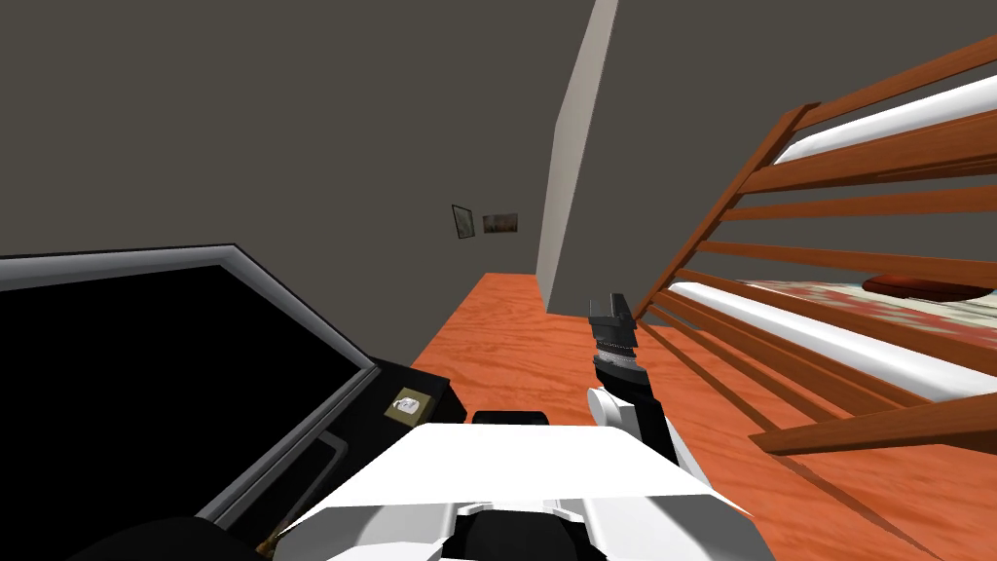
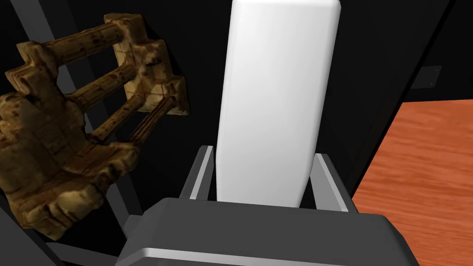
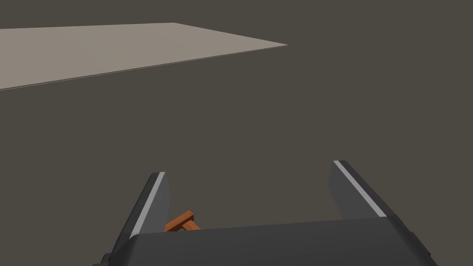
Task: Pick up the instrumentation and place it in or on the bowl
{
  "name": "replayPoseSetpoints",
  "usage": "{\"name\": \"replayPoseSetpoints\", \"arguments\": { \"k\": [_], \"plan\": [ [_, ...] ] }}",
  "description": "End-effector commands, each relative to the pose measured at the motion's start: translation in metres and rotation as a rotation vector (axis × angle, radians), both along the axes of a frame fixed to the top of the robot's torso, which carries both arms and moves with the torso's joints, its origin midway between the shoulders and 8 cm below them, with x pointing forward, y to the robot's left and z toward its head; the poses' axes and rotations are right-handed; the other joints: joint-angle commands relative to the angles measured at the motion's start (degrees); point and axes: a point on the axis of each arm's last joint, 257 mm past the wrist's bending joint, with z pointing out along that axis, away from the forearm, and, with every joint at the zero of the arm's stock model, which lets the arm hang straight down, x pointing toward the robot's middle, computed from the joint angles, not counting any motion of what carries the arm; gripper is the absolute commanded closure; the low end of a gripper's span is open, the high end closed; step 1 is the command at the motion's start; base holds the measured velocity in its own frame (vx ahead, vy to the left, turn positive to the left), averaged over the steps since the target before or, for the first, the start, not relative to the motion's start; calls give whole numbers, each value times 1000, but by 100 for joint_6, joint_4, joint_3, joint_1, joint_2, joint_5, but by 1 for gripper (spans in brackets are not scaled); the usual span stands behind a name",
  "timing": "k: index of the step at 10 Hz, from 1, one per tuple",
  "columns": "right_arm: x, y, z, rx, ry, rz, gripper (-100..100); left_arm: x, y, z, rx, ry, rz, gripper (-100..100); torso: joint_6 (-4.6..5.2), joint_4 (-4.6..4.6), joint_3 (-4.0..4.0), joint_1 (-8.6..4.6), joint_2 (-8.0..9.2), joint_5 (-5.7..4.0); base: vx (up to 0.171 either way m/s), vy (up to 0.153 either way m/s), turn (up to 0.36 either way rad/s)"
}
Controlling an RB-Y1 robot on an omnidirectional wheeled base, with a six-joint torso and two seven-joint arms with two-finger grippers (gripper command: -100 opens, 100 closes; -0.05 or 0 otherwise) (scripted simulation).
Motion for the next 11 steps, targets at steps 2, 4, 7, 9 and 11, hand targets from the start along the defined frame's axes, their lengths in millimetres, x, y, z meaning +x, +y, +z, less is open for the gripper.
{"name": "replayPoseSetpoints", "arguments": {
  "k": [2, 4, 7, 9, 11],
  "plan": [
    [0, 0, 0, 0, 0, 0, 0, -2, 24, 22, 30, -19, 17, 100, -3, 1, 5, 19, 8, 2, -82, -78, 0],
    [0, 0, 0, 0, 0, 0, 0, -2, 35, 38, 39, -36, 31, 100, -1, 2, 2, 47, 0, 11, -51, -22, -9],
    [0, 0, 0, 0, 0, 0, 0, 1, 46, 64, 41, -74, 58, 100, -2, 1, -1, 68, -4, 20, -54, 3, -19],
    [0, 0, 0, 0, 0, 0, 0, 3, 50, 75, 39, -94, 71, 100, -1, 3, 2, 79, 1, 24, -58, 22, -29],
    [0, 0, 0, 0, 0, 0, 0, 6, 54, 86, 39, -111, 80, 100, 2, 1, -2, 78, -7, 26, -36, 7, -23]
  ]
}}
